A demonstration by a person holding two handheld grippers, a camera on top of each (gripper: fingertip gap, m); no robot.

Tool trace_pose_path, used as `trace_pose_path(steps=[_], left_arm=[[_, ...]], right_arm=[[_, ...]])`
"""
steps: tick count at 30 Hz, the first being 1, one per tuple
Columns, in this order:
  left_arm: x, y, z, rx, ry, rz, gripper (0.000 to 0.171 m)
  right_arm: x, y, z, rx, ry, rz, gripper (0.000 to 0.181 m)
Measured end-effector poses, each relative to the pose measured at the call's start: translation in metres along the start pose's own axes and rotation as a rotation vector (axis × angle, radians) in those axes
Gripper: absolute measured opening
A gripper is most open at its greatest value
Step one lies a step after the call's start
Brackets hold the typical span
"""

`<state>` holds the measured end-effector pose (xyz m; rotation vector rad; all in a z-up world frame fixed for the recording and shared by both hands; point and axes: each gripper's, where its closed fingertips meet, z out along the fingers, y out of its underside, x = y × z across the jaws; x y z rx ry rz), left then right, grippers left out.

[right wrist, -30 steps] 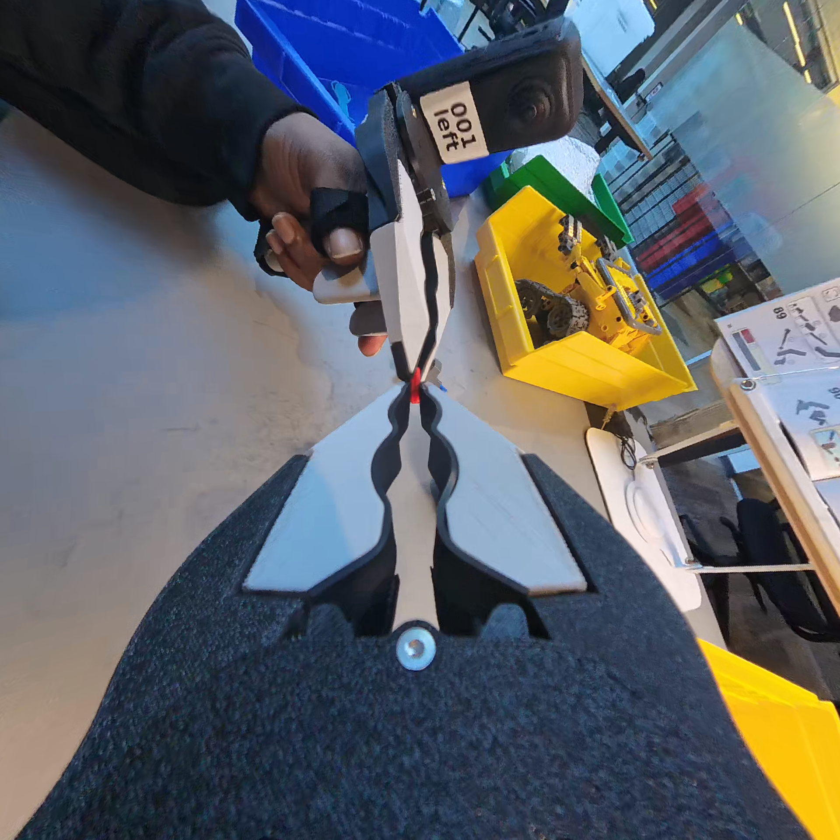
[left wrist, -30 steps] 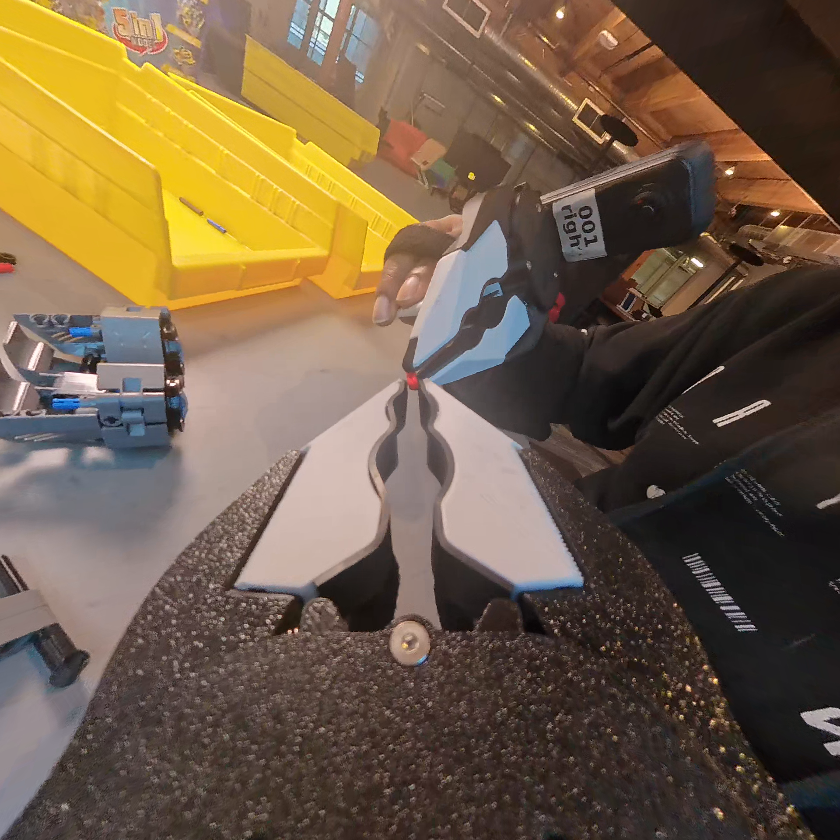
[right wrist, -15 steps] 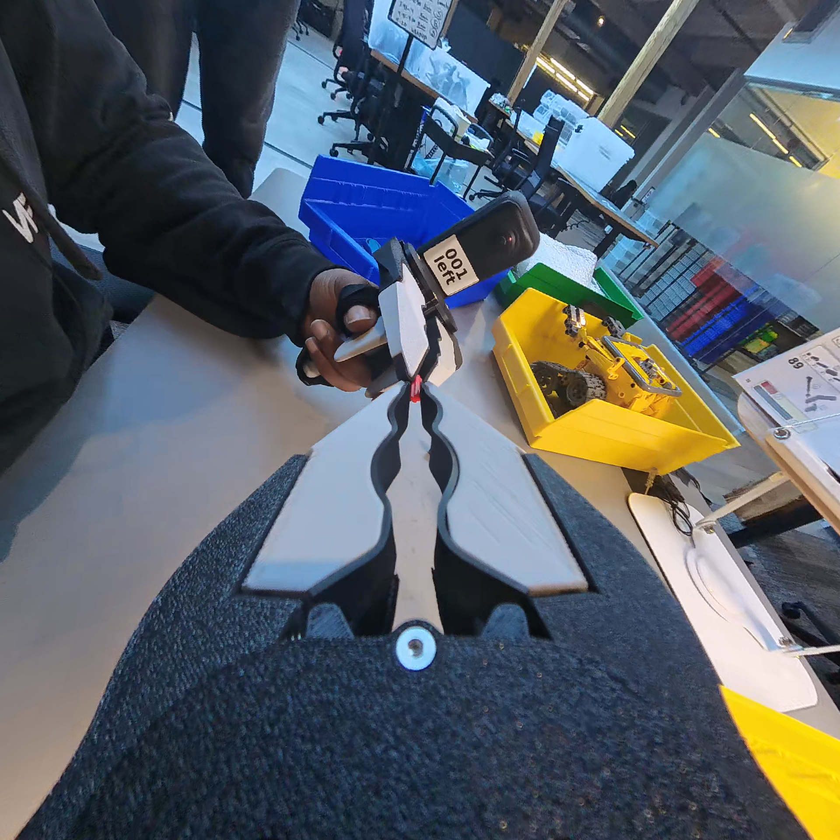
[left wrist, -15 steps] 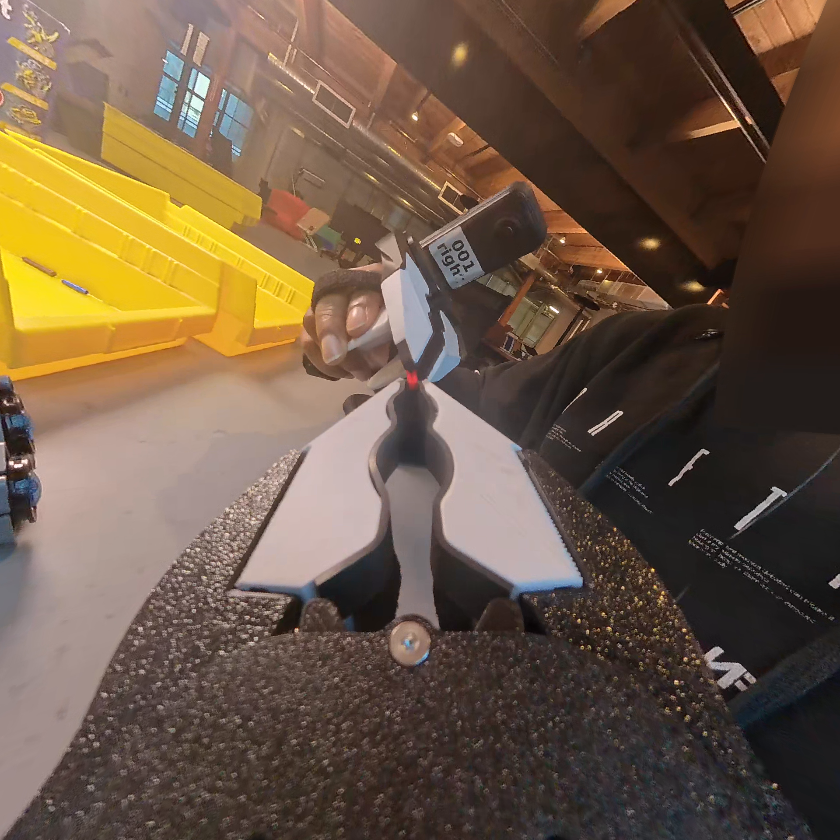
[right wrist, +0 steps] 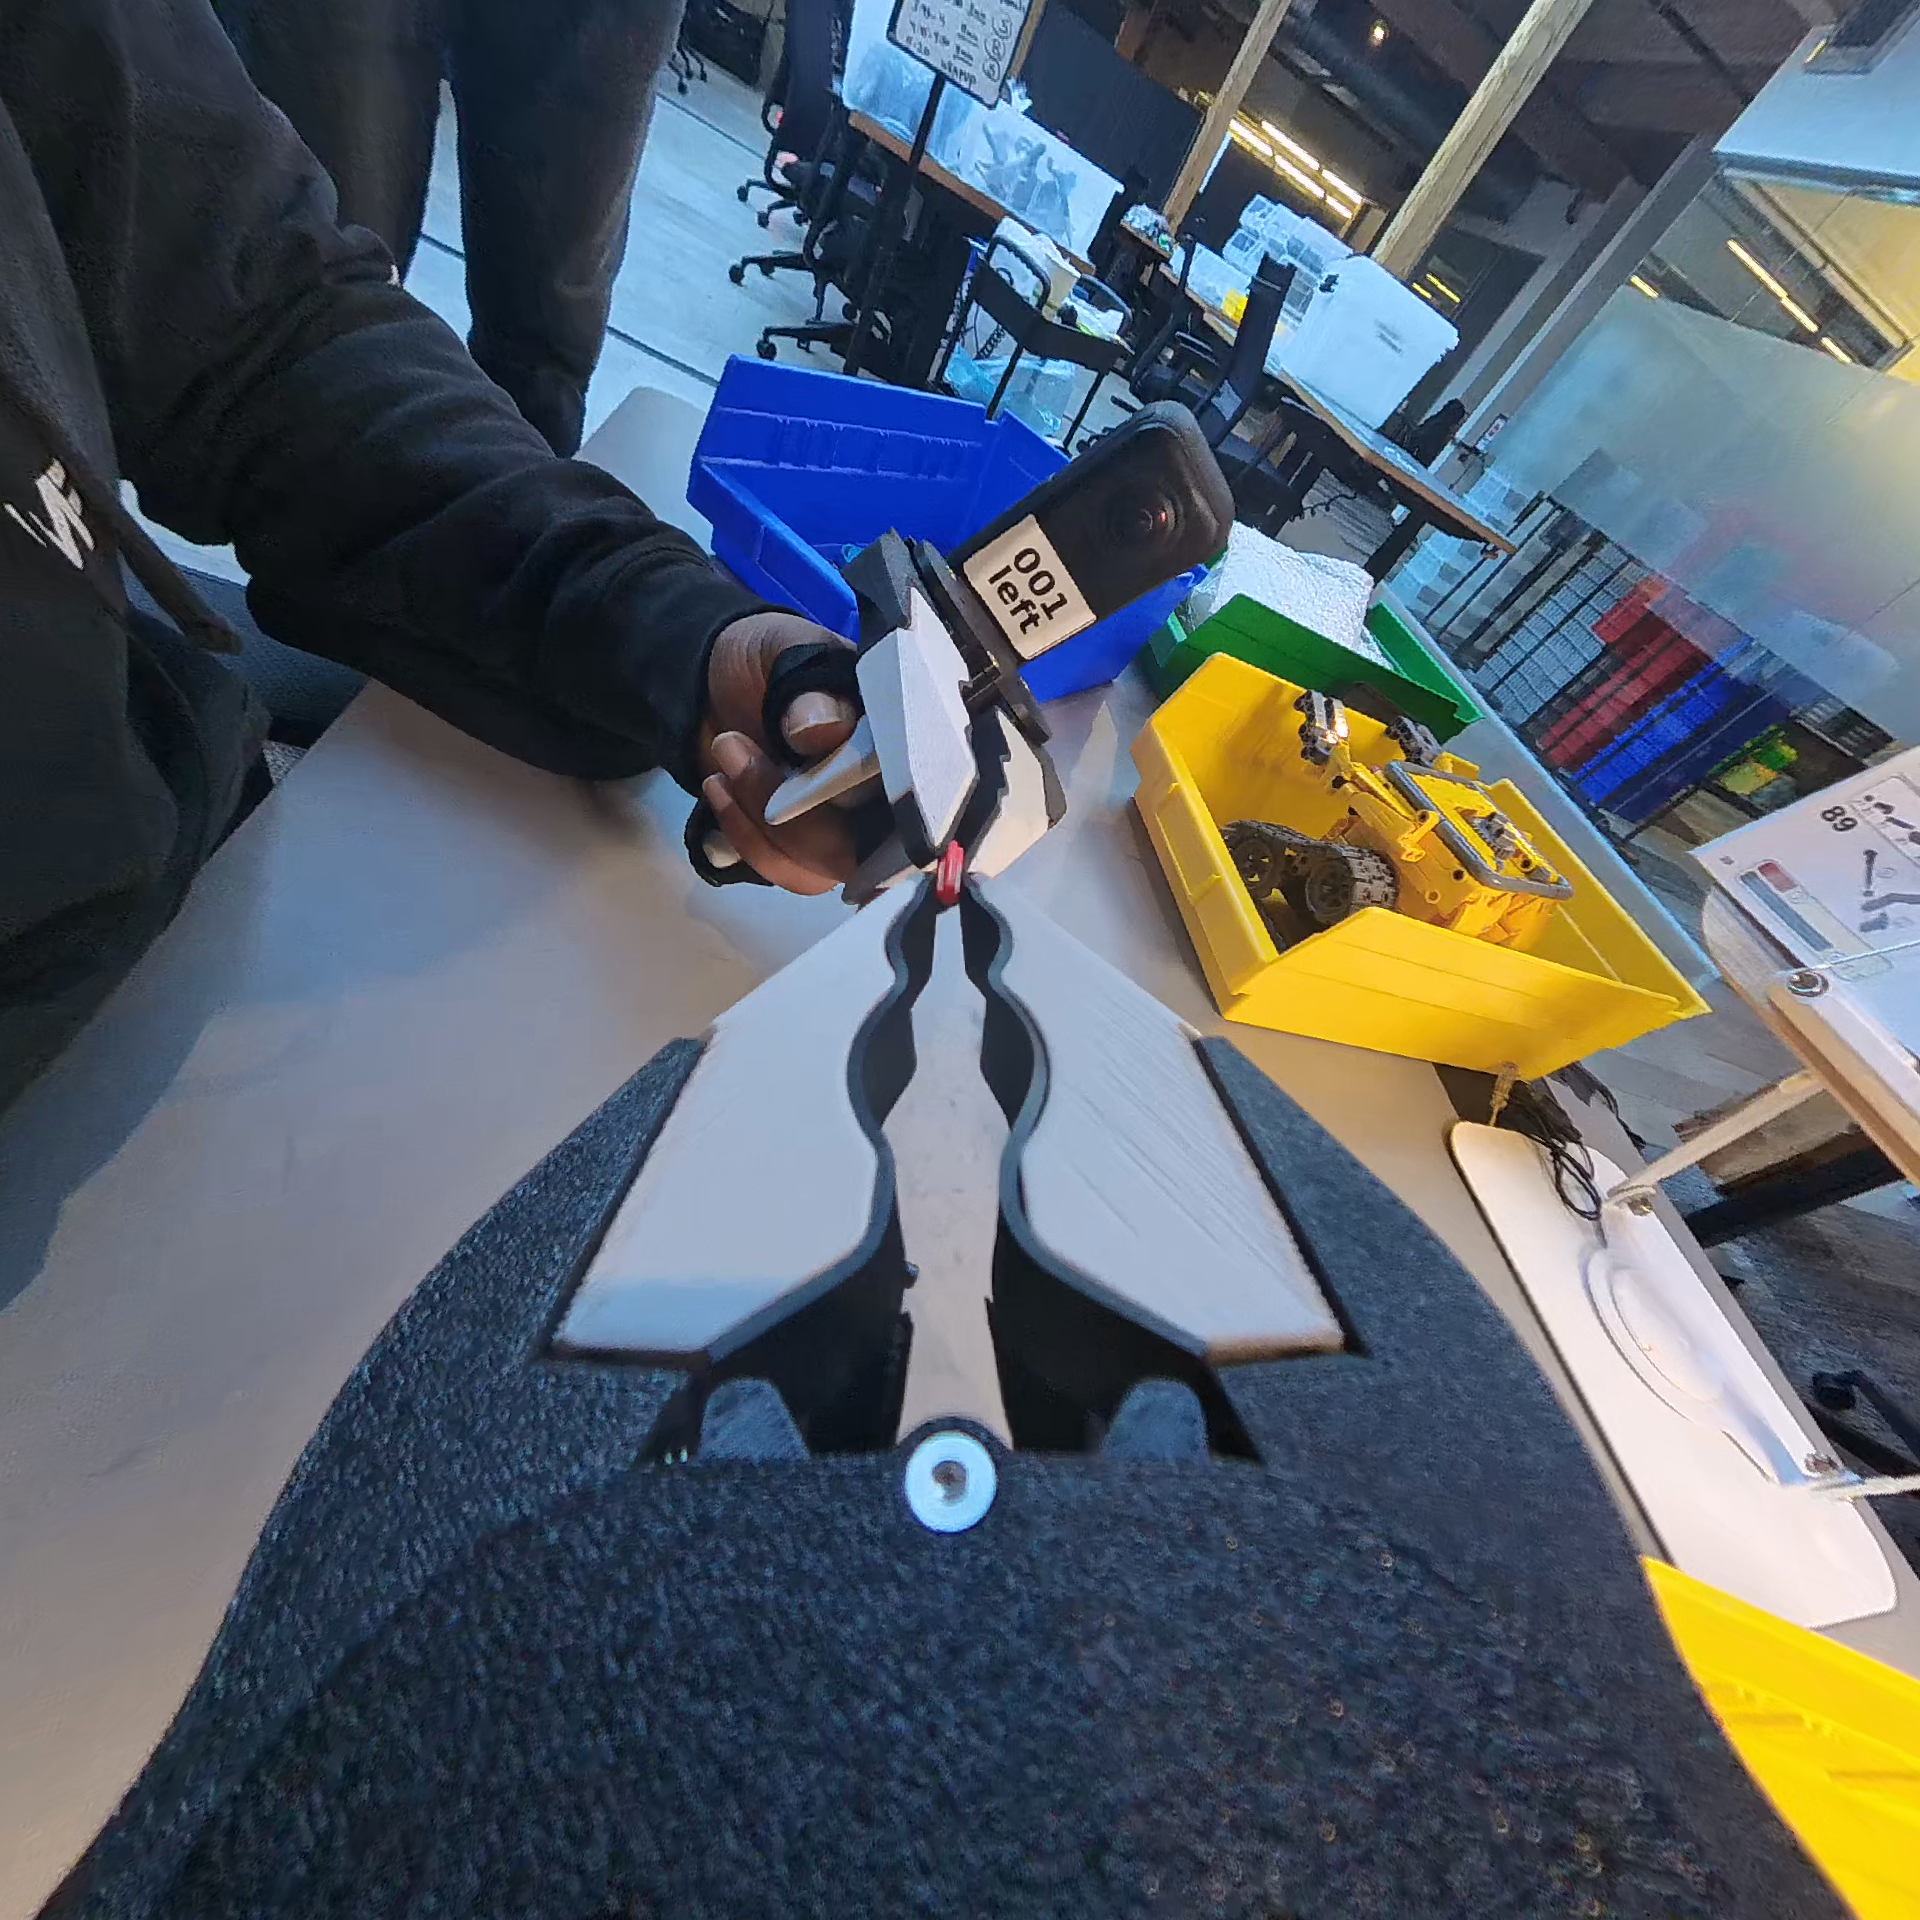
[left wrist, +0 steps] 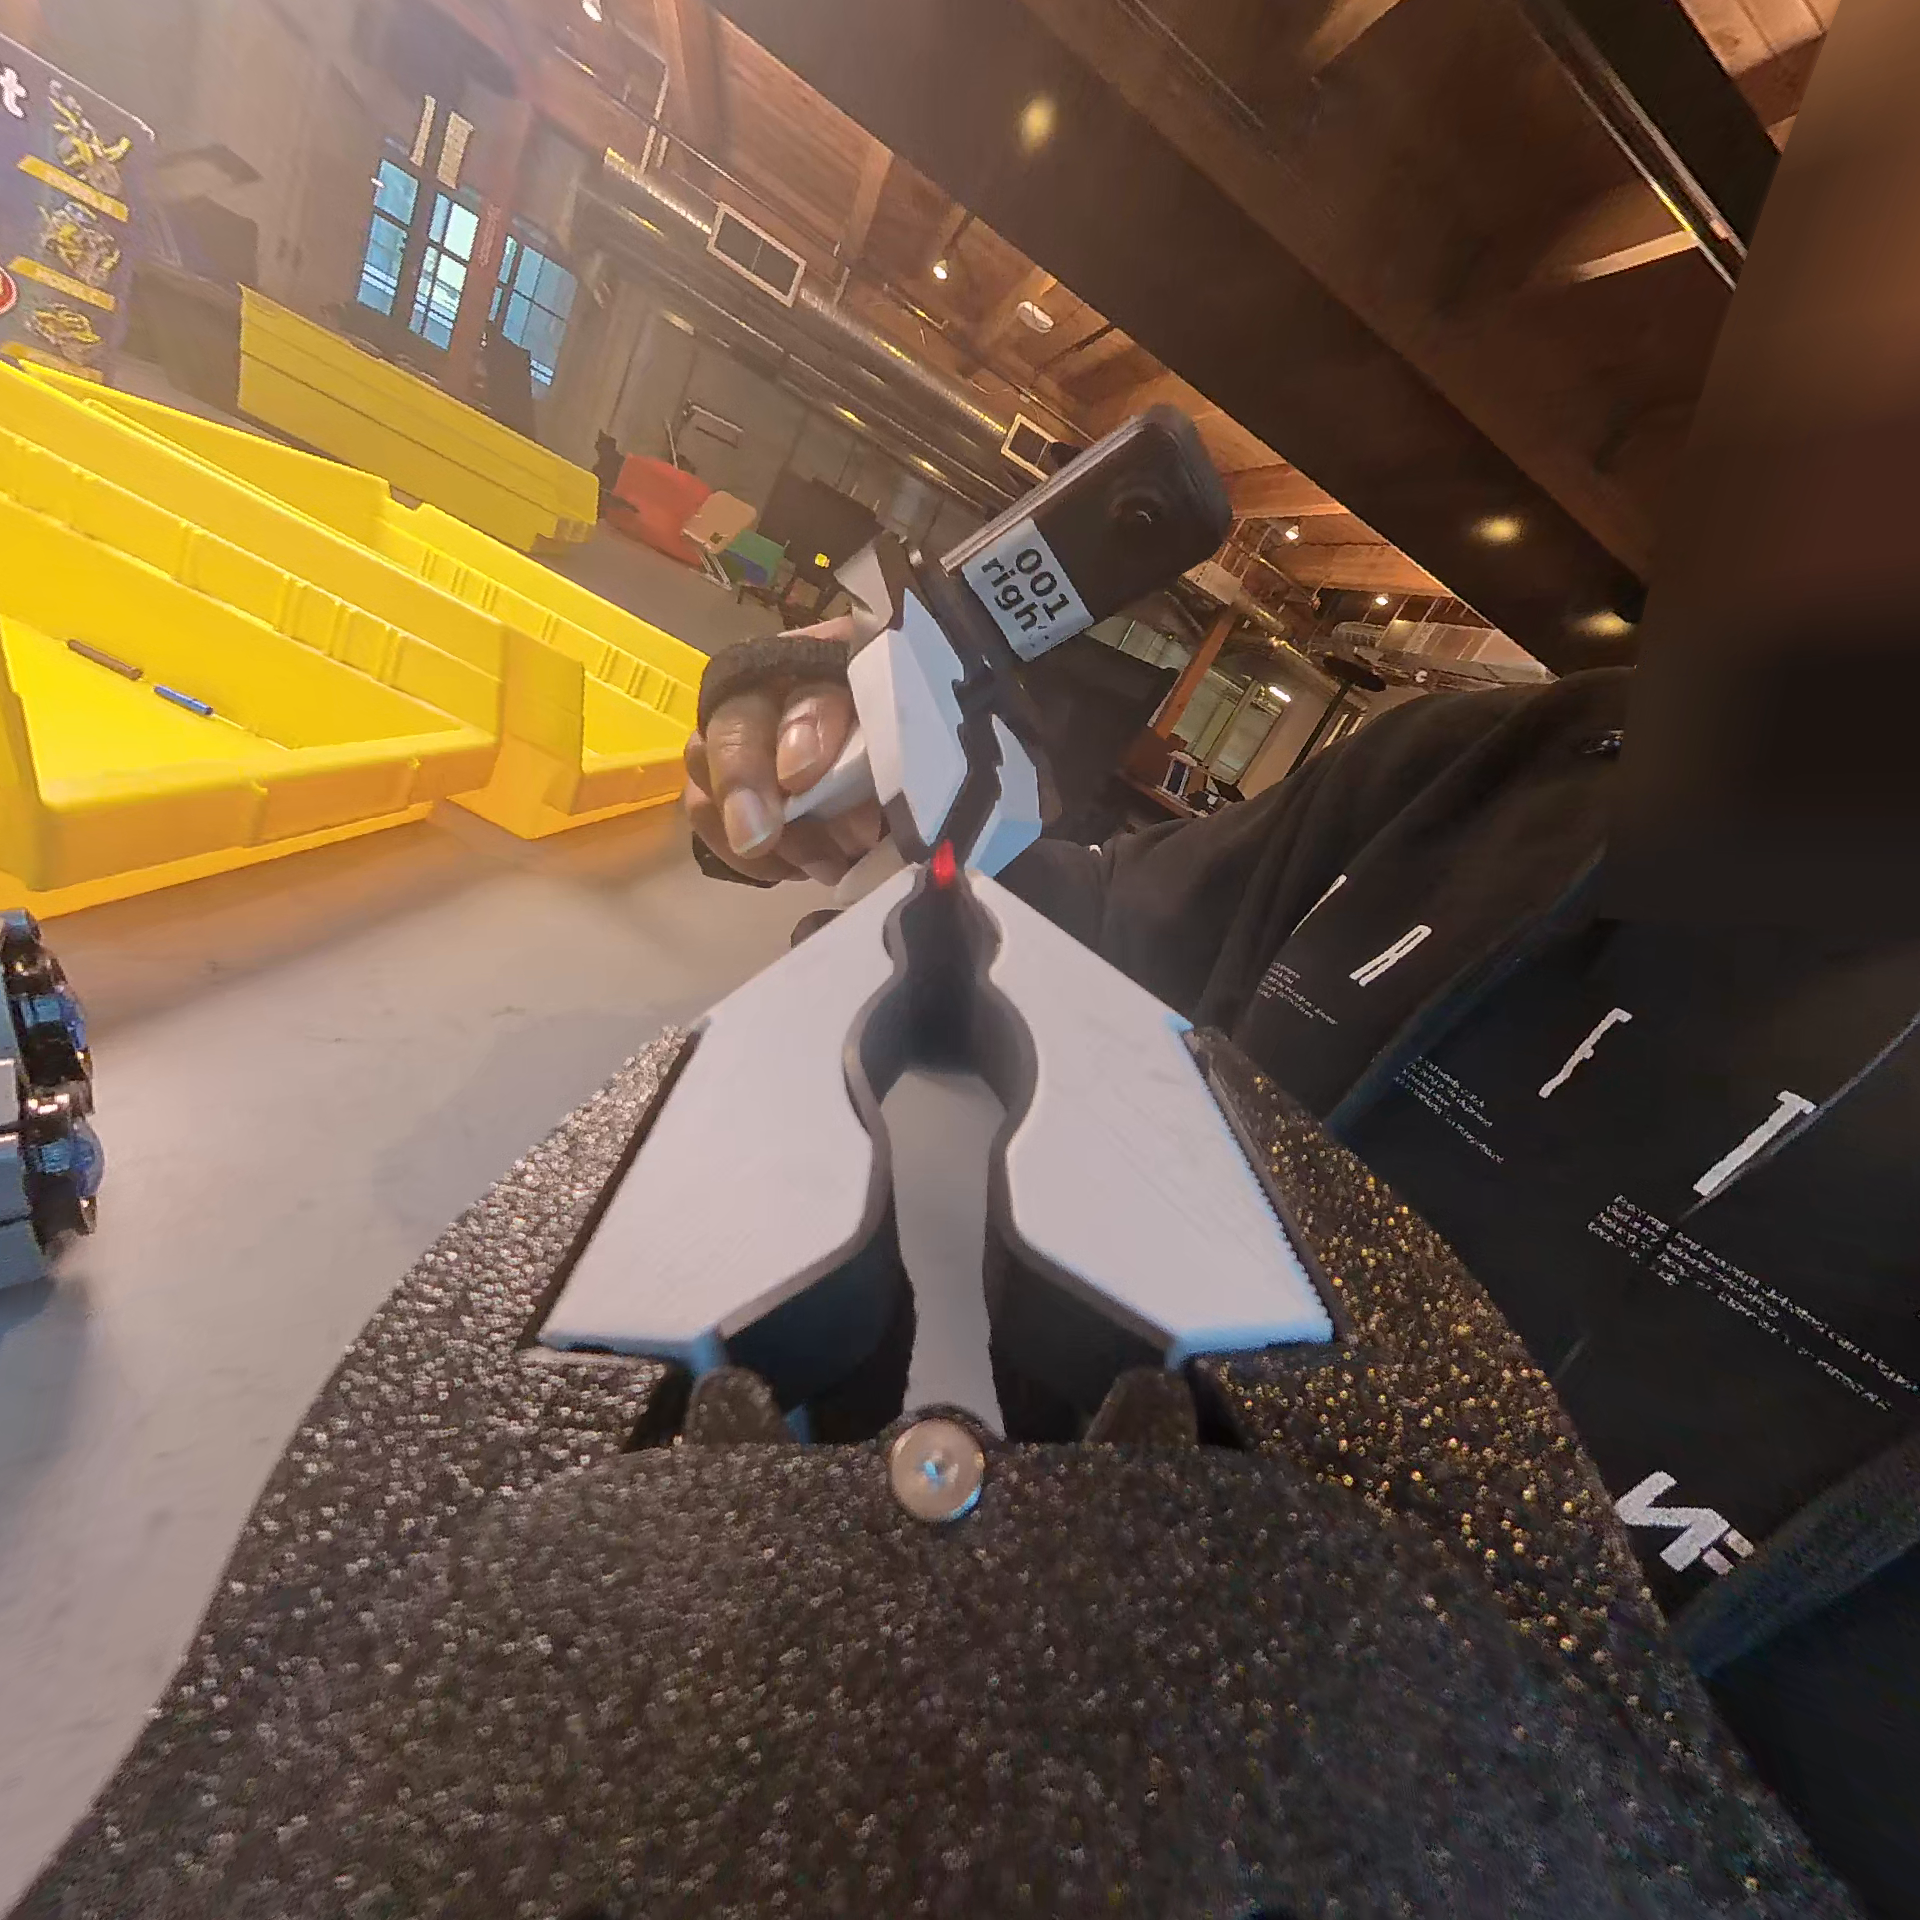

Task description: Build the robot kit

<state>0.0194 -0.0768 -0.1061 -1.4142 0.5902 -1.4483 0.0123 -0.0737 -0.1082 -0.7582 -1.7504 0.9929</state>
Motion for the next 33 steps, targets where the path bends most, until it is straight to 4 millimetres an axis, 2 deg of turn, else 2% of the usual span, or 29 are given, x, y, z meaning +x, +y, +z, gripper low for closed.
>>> trace_pose_path(steps=[4, 6, 8, 11, 14, 17, 21, 30, 33], left_arm=[[-0.004, 0.002, 0.0, -0.017, -0.022, 0.002, 0.003], [-0.011, 0.01, -0.002, -0.095, -0.069, 0.039, 0.009], [-0.032, 0.029, -0.012, -0.266, -0.196, 0.142, 0.02], [-0.075, 0.068, -0.037, -0.63, -0.391, 0.326, 0.025], [-0.088, 0.094, -0.042, -0.821, -0.358, 0.346, 0.028], [-0.096, 0.106, -0.04, -0.905, -0.314, 0.352, 0.033], [-0.096, 0.114, -0.036, -0.953, -0.3, 0.347, 0.031], [-0.064, 0.131, -0.023, -0.874, -0.32, 0.29, 0.027], [-0.072, 0.124, -0.025, -0.842, -0.381, 0.301, 0.028]], right_arm=[[0.001, 0.003, 0.0, -0.003, -0.02, 0.06, 0.002], [0.003, 0.008, -0.002, -0.01, -0.025, 0.089, 0.002], [0.007, 0.017, -0.012, -0.039, -0.042, 0.129, 0.002], [0.004, 0.043, -0.031, -0.115, -0.068, 0.214, 0.003], [-0.011, 0.07, -0.042, -0.181, -0.06, 0.278, 0.003], [-0.027, 0.084, -0.048, -0.209, -0.053, 0.324, 0.003], [-0.033, 0.093, -0.05, -0.225, -0.05, 0.353, 0.003], [-0.034, 0.099, -0.045, -0.233, -0.091, 0.371, 0.003], [-0.033, 0.101, -0.047, -0.234, -0.084, 0.373, 0.003]])
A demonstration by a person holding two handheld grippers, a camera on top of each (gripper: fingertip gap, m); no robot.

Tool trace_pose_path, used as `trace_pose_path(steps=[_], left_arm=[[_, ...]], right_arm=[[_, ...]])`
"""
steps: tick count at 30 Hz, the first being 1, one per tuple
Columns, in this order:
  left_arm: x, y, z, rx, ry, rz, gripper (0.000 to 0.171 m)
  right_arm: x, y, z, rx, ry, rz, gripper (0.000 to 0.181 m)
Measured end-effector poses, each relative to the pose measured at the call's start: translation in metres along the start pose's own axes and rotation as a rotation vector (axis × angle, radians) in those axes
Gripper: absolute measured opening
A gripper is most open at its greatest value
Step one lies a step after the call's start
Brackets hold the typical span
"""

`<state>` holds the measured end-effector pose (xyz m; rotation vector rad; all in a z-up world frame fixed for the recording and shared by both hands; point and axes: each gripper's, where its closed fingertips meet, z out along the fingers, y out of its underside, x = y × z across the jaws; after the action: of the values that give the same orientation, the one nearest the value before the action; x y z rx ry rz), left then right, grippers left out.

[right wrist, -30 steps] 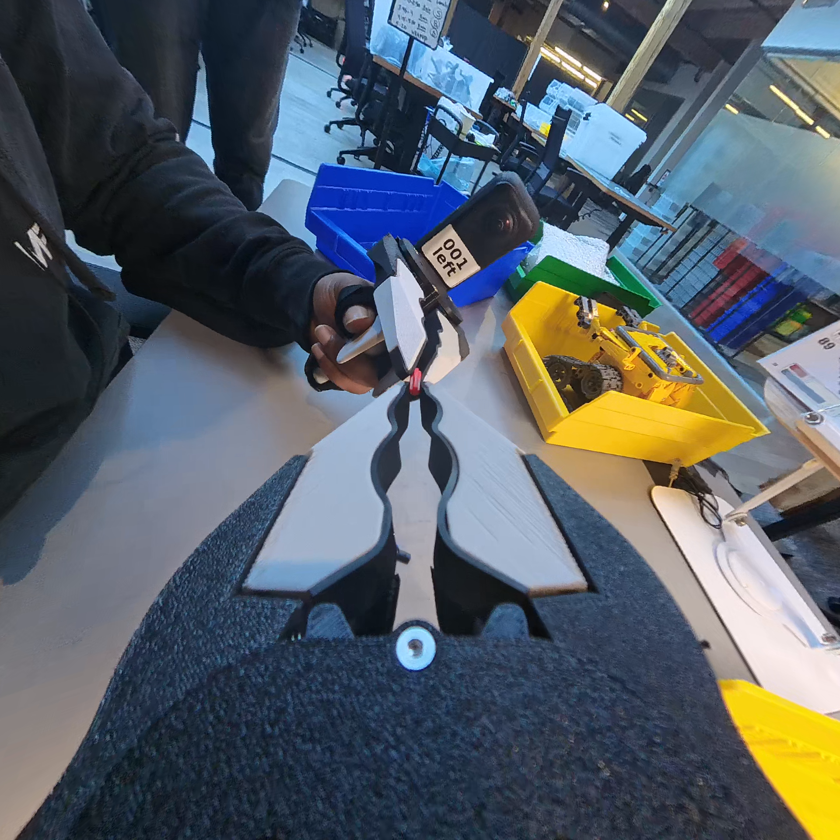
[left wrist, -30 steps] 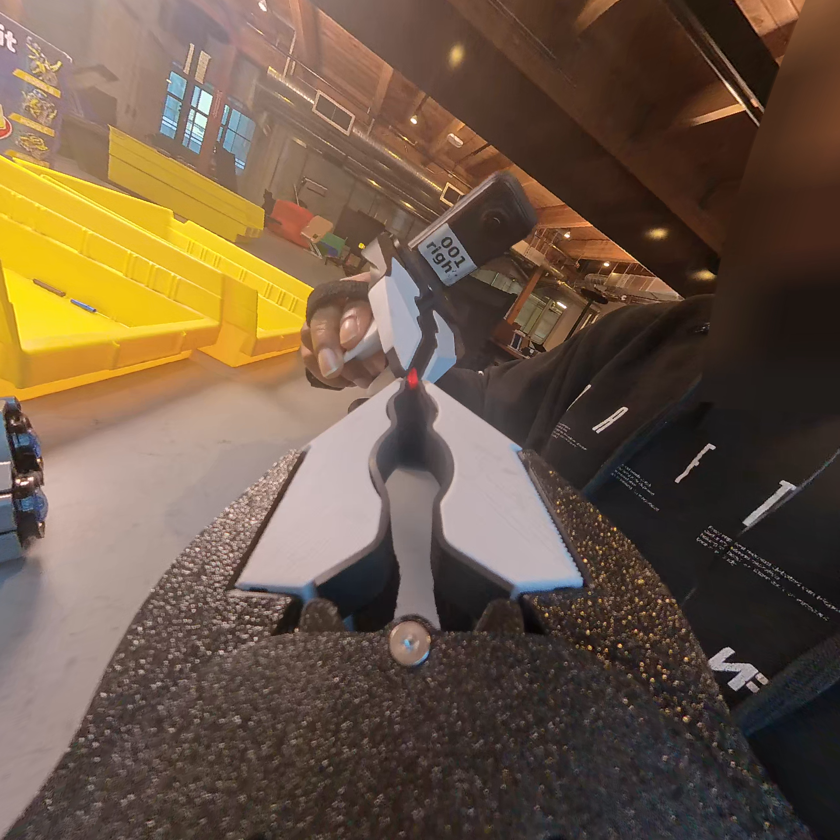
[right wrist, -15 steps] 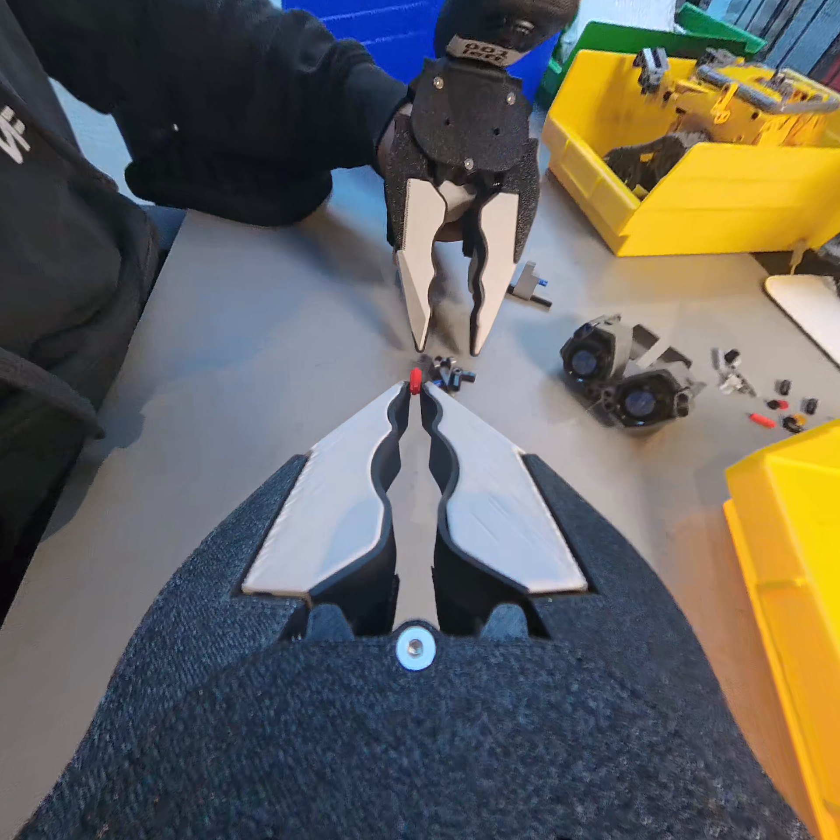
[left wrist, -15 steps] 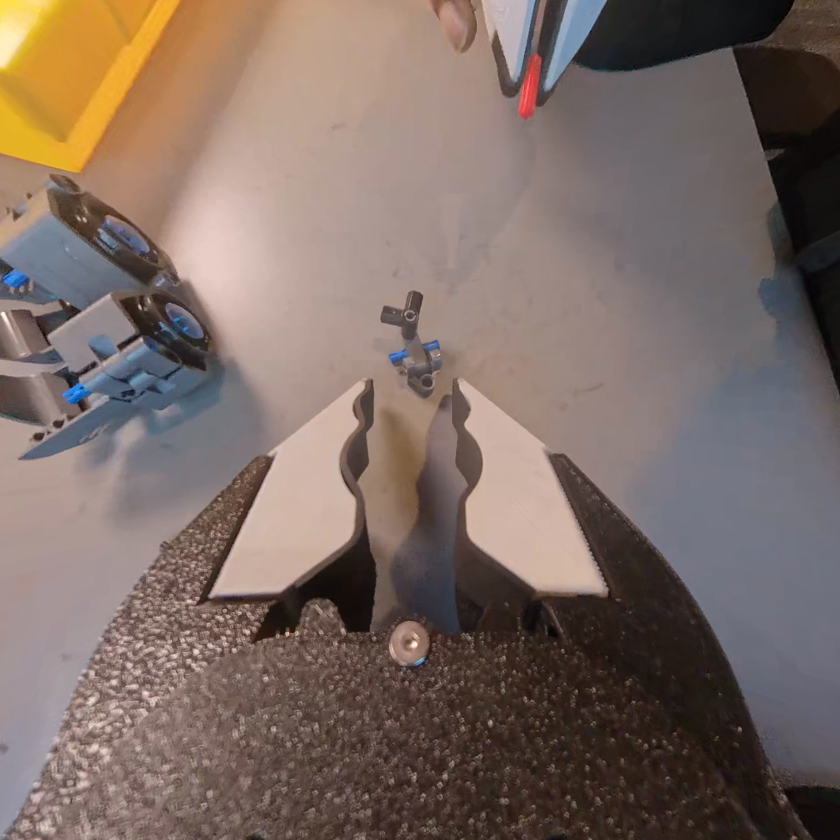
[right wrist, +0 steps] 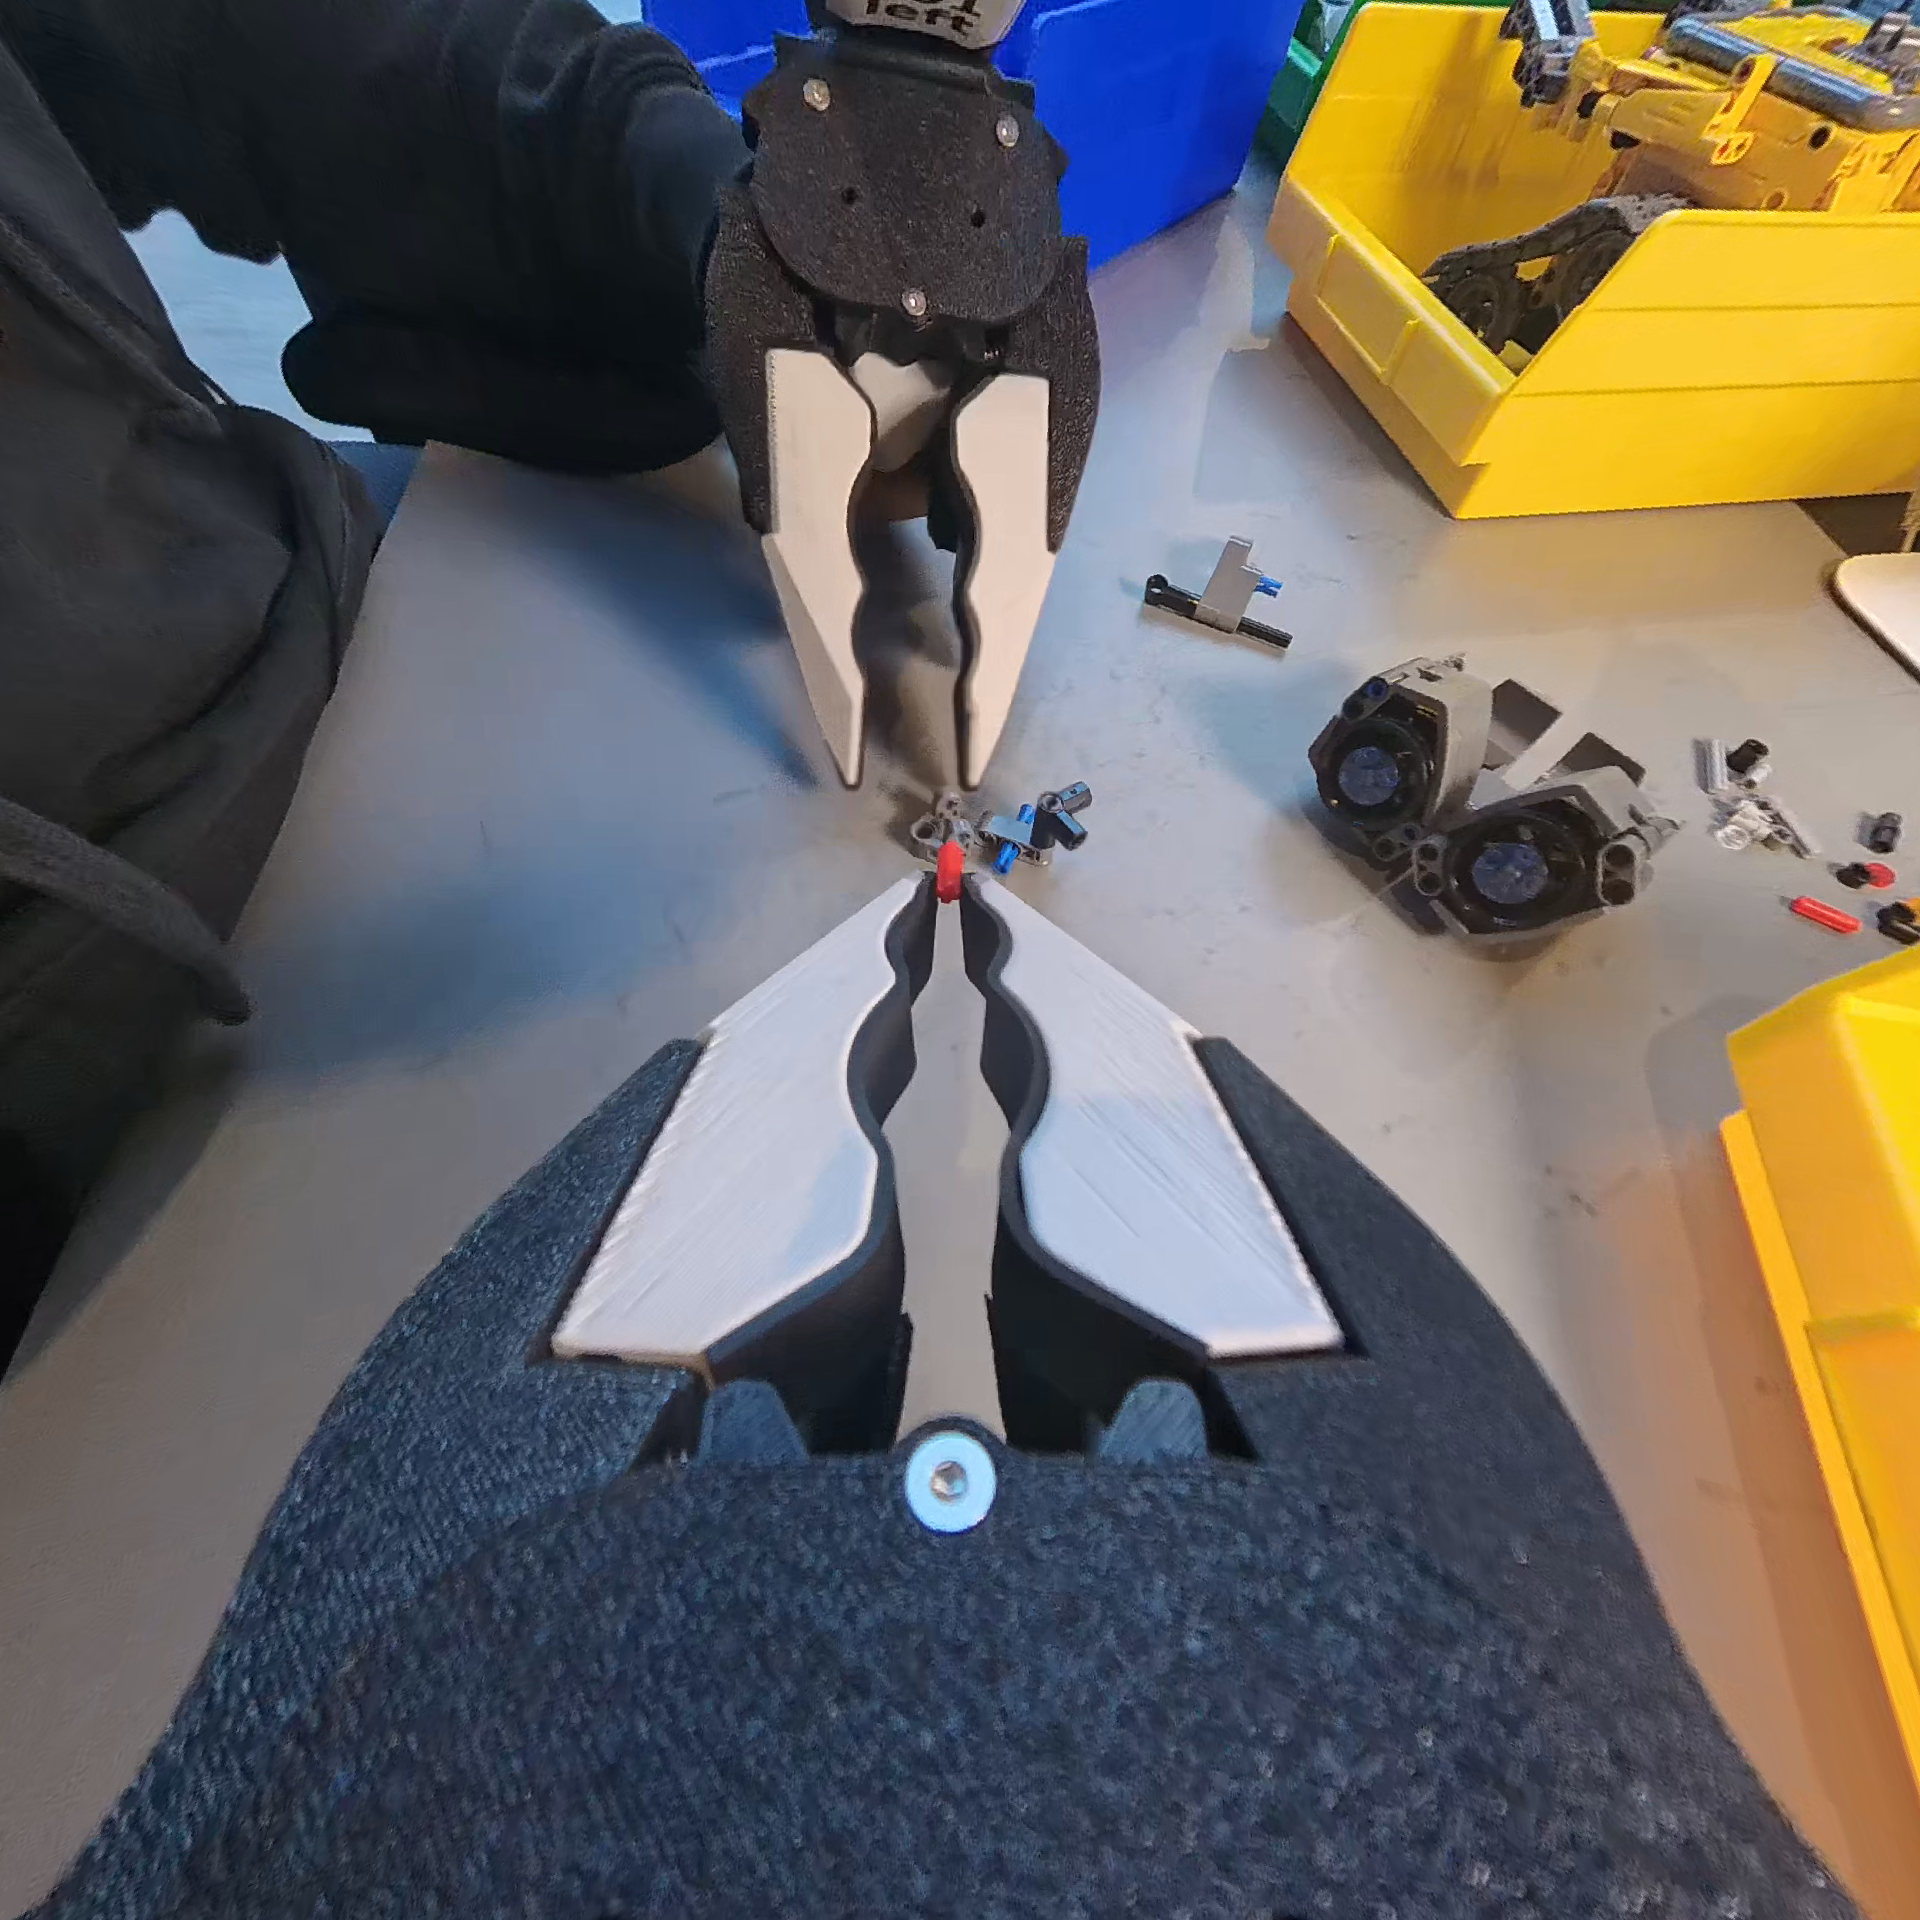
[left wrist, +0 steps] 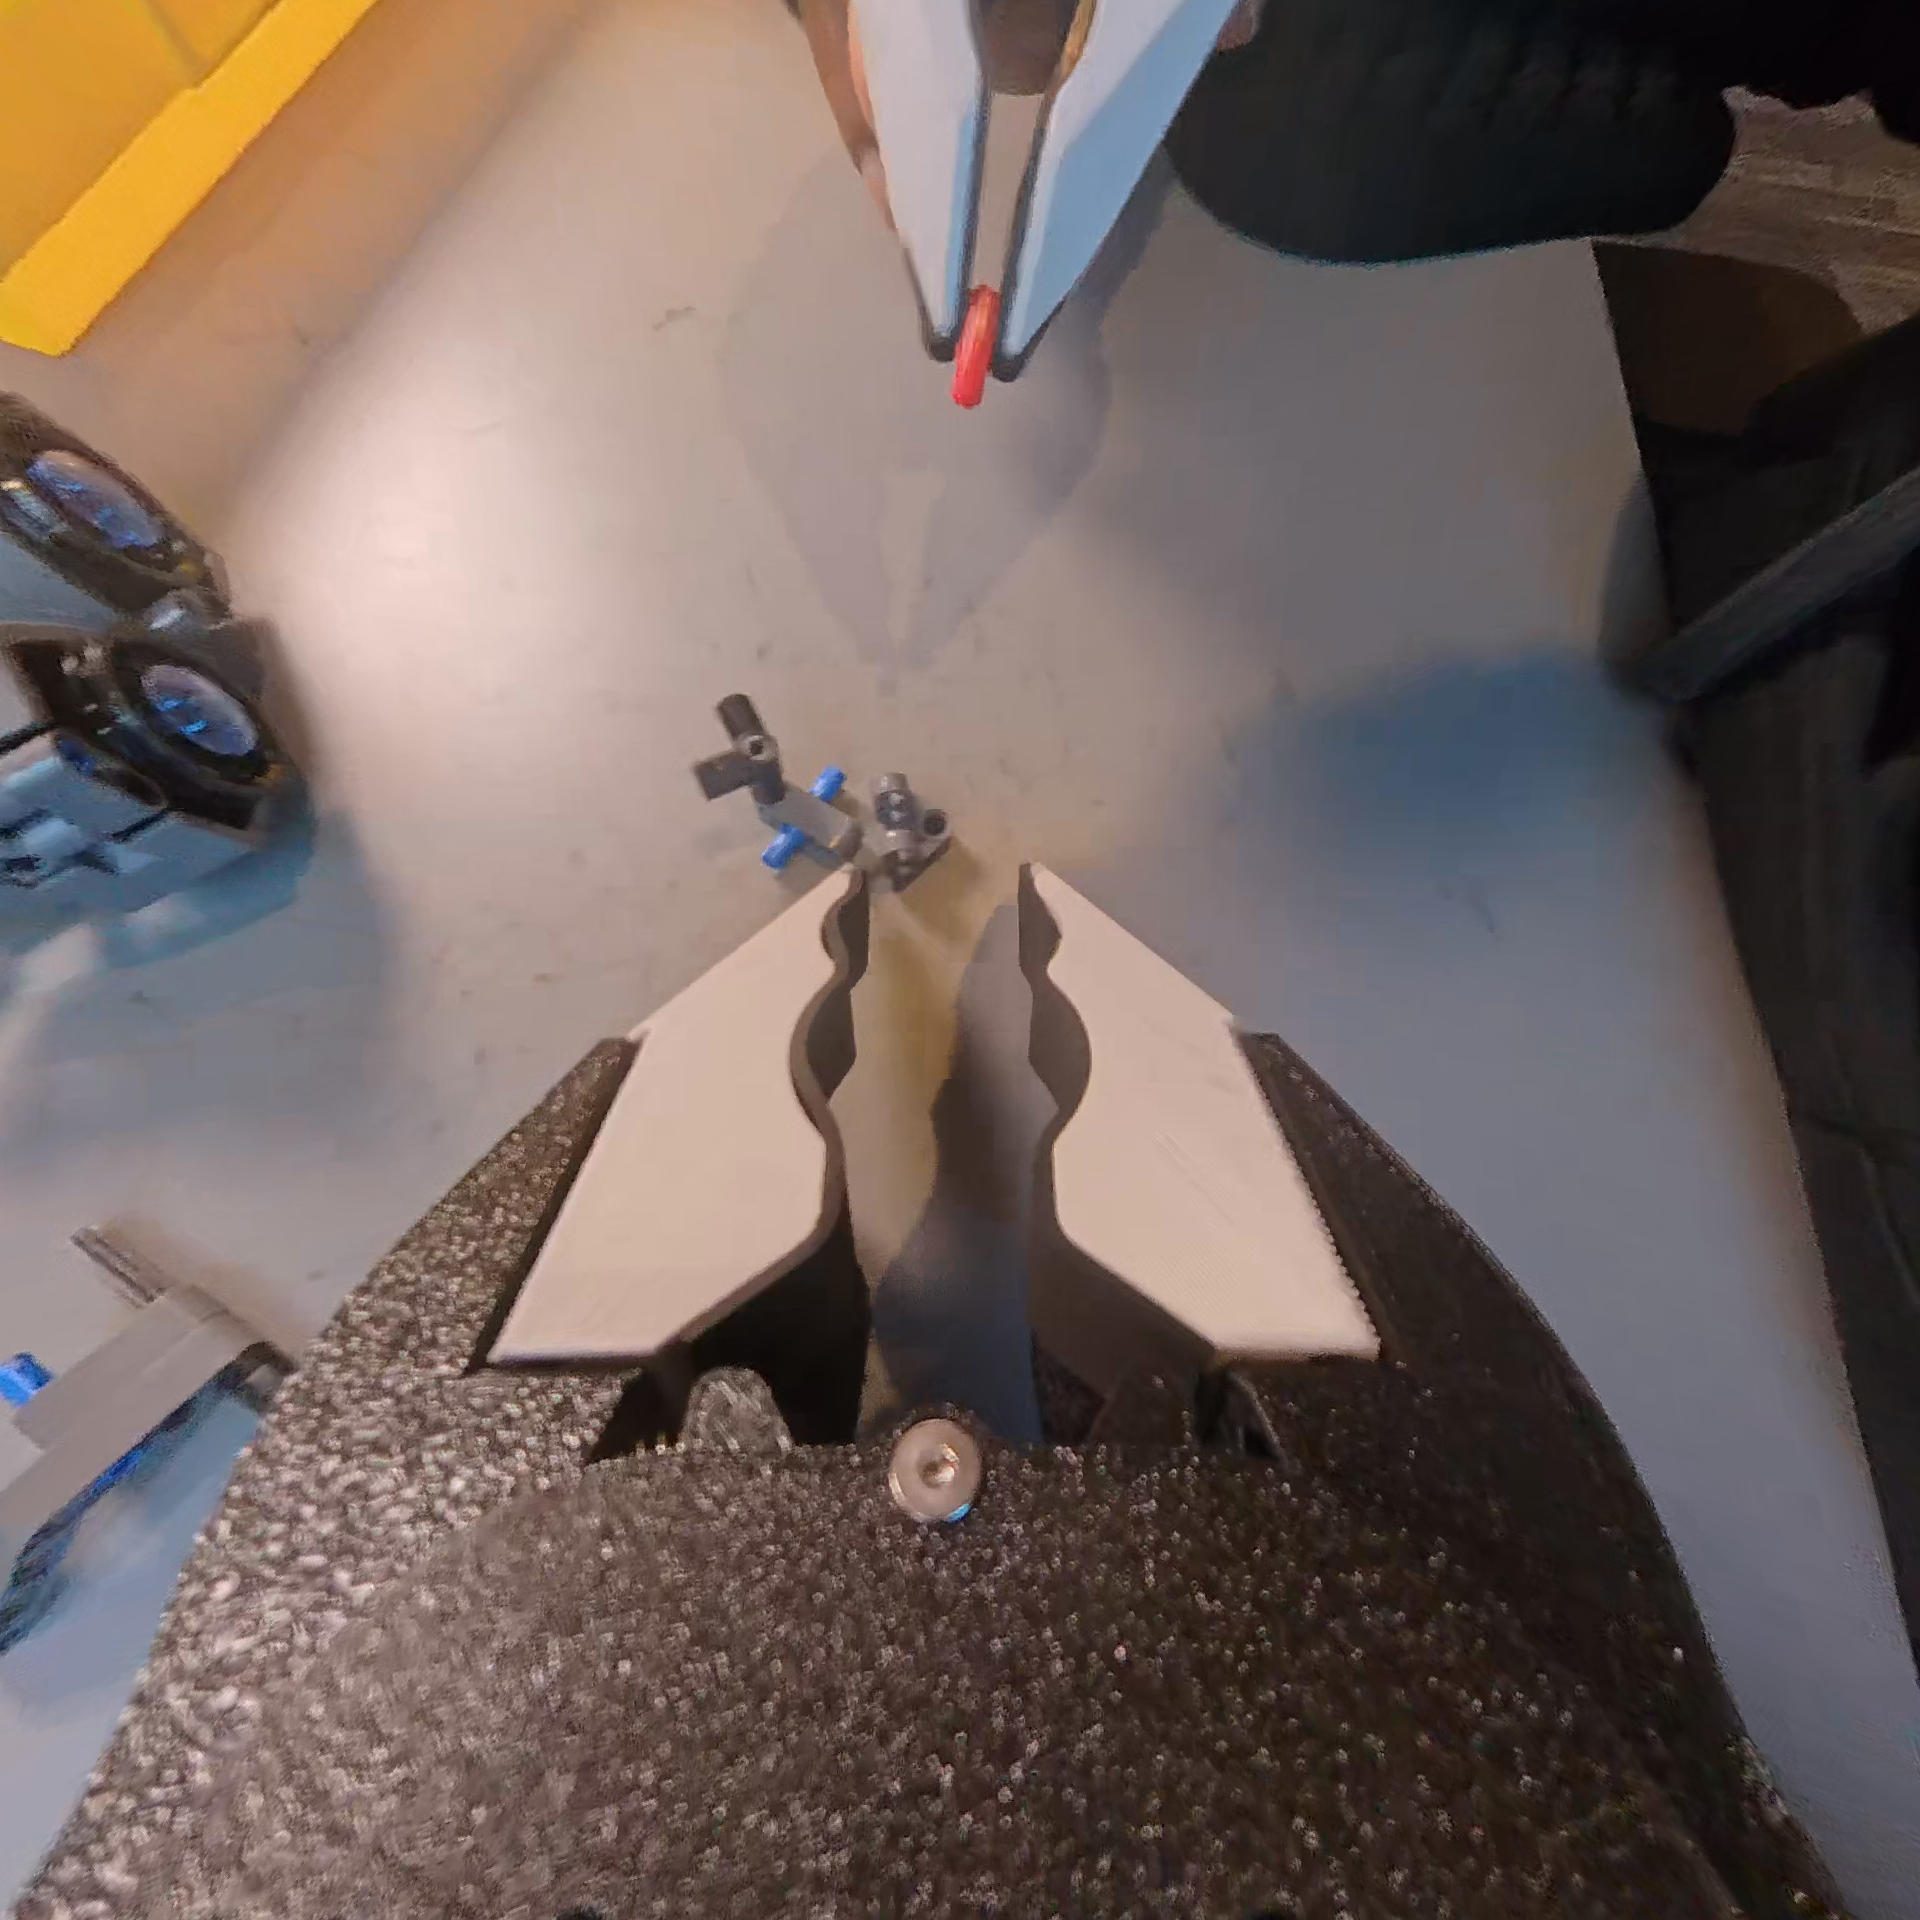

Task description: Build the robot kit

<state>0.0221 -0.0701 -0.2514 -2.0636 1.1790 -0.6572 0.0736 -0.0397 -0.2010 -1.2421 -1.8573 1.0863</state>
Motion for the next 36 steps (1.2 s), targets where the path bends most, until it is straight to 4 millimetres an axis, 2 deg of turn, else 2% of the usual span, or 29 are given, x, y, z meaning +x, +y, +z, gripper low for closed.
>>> trace_pose_path(steps=[3, 13, 25, 32, 36], left_arm=[[-0.015, 0.005, 0.001, -0.013, -0.028, -0.03, 0.031], [-0.016, -0.001, 0.011, -0.027, -0.006, 0.054, 0.034], [-0.024, -0.004, 0.009, -0.014, -0.06, 0.082, 0.015], [-0.023, -0.004, 0.007, 0.012, -0.05, 0.039, 0.034], [-0.023, -0.009, 0.012, 0.011, -0.052, 0.036, 0.053]], right_arm=[[0.003, 0.002, -0.002, 0.0, 0.01, 0.01, 0.003], [-0.001, 0.006, 0.0, -0.011, -0.006, 0.021, 0.003], [-0.007, 0.016, 0.01, -0.058, -0.039, 0.023, 0.003], [-0.008, 0.02, 0.015, -0.081, -0.045, 0.024, 0.003], [-0.01, 0.021, 0.018, -0.09, -0.059, 0.022, 0.003]])
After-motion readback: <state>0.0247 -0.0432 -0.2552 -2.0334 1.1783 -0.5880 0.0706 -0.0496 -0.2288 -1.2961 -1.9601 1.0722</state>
